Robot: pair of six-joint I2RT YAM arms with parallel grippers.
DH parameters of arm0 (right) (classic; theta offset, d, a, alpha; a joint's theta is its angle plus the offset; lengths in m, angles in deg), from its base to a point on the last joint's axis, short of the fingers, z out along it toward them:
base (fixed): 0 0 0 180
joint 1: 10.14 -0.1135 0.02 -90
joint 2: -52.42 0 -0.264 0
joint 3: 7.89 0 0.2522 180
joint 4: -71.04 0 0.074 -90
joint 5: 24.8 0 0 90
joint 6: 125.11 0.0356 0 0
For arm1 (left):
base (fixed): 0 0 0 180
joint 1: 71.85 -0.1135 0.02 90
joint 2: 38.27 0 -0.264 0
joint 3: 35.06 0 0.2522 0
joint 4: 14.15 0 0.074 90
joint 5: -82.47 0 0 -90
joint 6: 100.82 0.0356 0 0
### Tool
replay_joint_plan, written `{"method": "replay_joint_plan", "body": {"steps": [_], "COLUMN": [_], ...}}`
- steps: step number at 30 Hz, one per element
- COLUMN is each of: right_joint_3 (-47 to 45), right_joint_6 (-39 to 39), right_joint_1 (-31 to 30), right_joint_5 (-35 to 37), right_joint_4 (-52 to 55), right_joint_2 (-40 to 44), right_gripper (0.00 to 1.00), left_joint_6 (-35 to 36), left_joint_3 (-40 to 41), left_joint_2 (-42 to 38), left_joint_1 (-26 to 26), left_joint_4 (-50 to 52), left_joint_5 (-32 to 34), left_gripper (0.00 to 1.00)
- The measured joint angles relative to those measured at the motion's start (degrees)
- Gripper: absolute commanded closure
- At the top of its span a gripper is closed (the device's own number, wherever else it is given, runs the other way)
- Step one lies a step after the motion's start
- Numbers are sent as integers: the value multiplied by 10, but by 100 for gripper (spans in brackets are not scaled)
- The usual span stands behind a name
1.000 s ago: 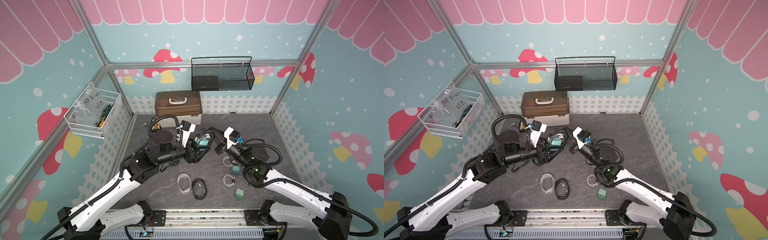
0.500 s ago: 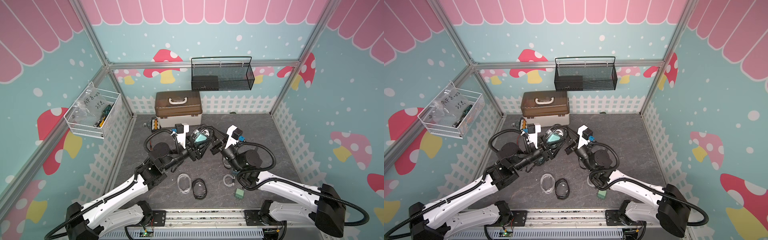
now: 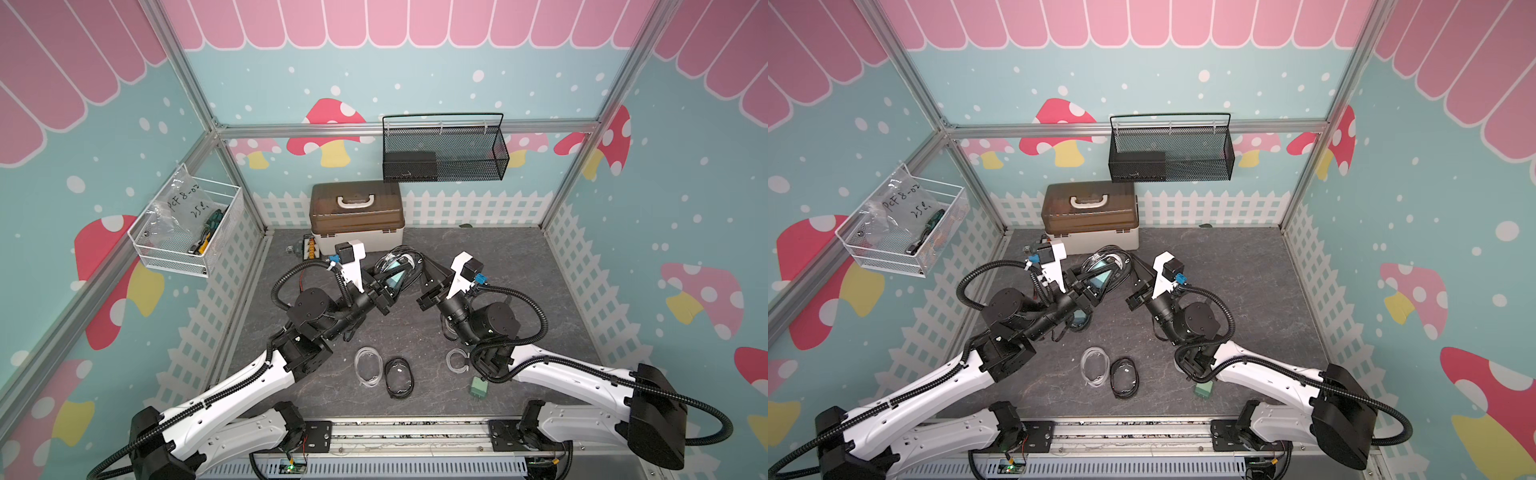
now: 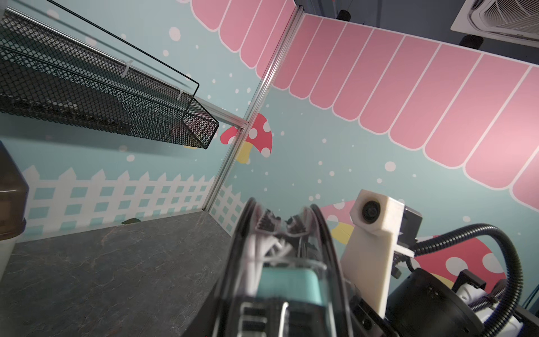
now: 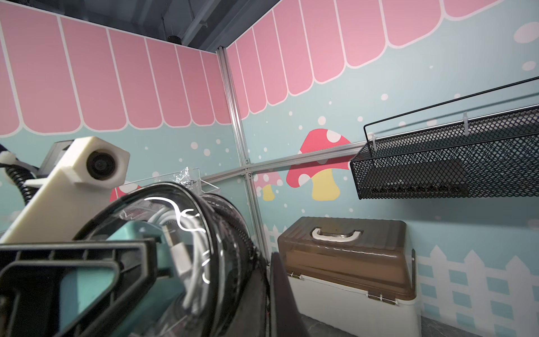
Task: Pack away charging kits
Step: Zip the zipper on the storage bag.
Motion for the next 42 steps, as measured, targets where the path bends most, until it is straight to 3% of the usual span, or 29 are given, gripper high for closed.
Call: {"method": "replay_joint_plan", "body": {"steps": [2, 5, 11, 22, 33, 42], "right_joint_3": [0, 13, 50, 75, 106, 137], "right_joint_6": [-11, -42, -114, -220, -300, -346], "right_joint_1": [0, 1, 16, 57, 80, 100], "right_joint_5": [2, 2, -28, -155, -234, -235], "right_joint_4": [9, 46, 129, 241, 321, 383], "right_joint_2": [0, 0, 10, 14, 14, -5], "right_gripper": [100, 100, 100, 100, 100, 100], "left_joint_6": [4, 10, 30, 57, 68, 72], "left_joint_3": [-7, -26, -84, -146, -156, -175], "left_joint_2": [-1, -2, -15, -26, -19, 30], "left_joint_1": [0, -1, -1, -4, -5, -10], "left_joint_4": [17, 64, 185, 381, 450, 470], "left_joint_5": [1, 4, 2, 4, -5, -4], "left_gripper": [97, 100, 100, 100, 100, 100]}}
